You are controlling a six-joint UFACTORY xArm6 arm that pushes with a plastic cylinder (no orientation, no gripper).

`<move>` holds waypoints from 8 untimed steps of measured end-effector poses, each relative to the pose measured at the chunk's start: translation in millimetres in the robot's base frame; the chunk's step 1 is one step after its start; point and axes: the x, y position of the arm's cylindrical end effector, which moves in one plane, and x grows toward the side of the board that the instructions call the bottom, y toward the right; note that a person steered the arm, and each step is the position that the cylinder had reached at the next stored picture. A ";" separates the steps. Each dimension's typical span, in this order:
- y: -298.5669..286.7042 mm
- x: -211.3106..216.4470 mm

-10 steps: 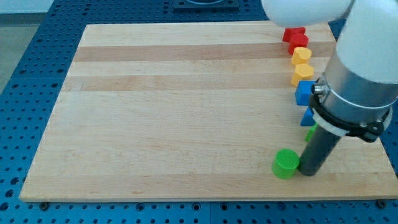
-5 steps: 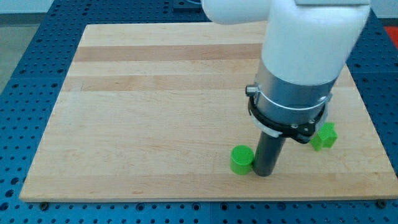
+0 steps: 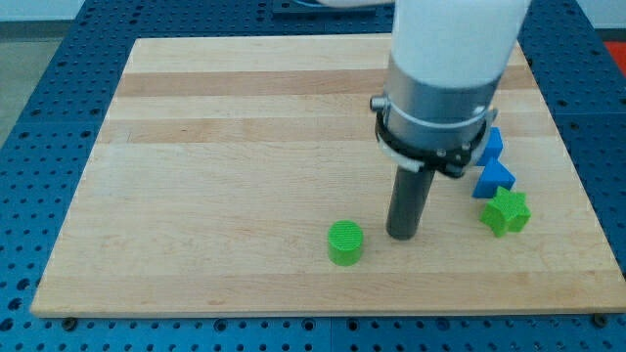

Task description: Move the green circle bottom center of the board

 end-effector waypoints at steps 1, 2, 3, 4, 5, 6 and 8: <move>-1.7 -0.2; -15.8 -0.2; -39.9 -0.2; -45.5 -0.2; -45.8 -0.2; -45.8 -0.2; -47.3 -0.2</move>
